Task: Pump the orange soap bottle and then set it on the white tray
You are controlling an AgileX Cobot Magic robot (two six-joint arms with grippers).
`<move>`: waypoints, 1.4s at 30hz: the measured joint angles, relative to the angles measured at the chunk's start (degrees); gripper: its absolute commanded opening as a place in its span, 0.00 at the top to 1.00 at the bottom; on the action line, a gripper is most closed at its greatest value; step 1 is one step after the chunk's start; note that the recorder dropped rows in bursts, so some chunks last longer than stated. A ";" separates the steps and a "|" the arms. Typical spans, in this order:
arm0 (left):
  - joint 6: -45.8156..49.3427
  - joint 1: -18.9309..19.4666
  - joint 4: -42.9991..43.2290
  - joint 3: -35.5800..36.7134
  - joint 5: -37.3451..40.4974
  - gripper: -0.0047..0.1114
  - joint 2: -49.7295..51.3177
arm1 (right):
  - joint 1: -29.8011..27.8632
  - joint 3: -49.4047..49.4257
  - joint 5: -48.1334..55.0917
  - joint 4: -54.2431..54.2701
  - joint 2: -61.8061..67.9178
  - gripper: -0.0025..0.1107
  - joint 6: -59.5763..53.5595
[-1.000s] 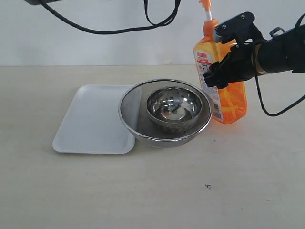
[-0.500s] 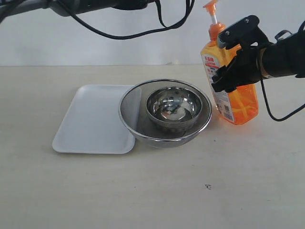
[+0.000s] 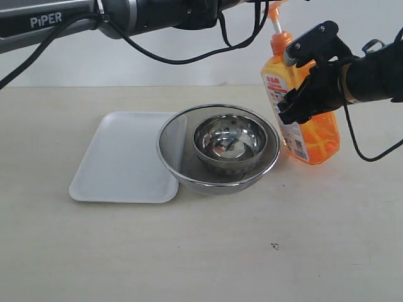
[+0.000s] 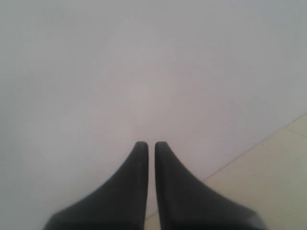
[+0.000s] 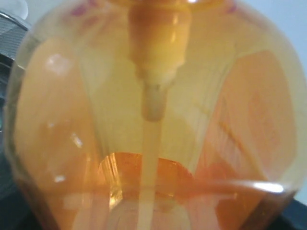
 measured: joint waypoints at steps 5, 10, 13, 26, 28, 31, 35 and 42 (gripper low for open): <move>-0.04 0.00 -0.48 0.00 0.18 0.92 0.00 | 0.00 0.00 -0.76 0.00 0.00 0.98 -0.21; -0.04 0.00 -1.30 0.00 0.07 0.92 0.00 | 0.00 1.87 0.29 0.00 -1.55 0.98 -0.70; 0.53 -0.47 -3.95 0.00 0.42 0.92 0.00 | 0.00 4.20 3.40 0.00 -3.52 0.98 -1.33; 21.84 -10.53 -12.43 0.93 18.08 0.92 -2.49 | 0.00 5.44 4.05 0.03 -5.98 0.98 -3.32; 22.85 -10.36 -12.43 0.93 18.00 0.92 -2.49 | 0.00 5.44 2.99 0.03 -5.98 0.98 -3.60; 26.06 -9.72 -12.57 1.02 13.72 0.92 -2.49 | 0.00 5.44 0.70 0.03 -5.98 0.98 -3.60; 27.24 -9.72 -12.79 1.02 11.31 0.92 -2.49 | 0.00 5.48 -0.22 0.03 -5.98 0.98 -3.83; 27.24 -9.63 -12.92 1.02 17.84 0.92 -1.29 | 0.00 7.73 0.24 -0.11 -6.99 0.98 -5.08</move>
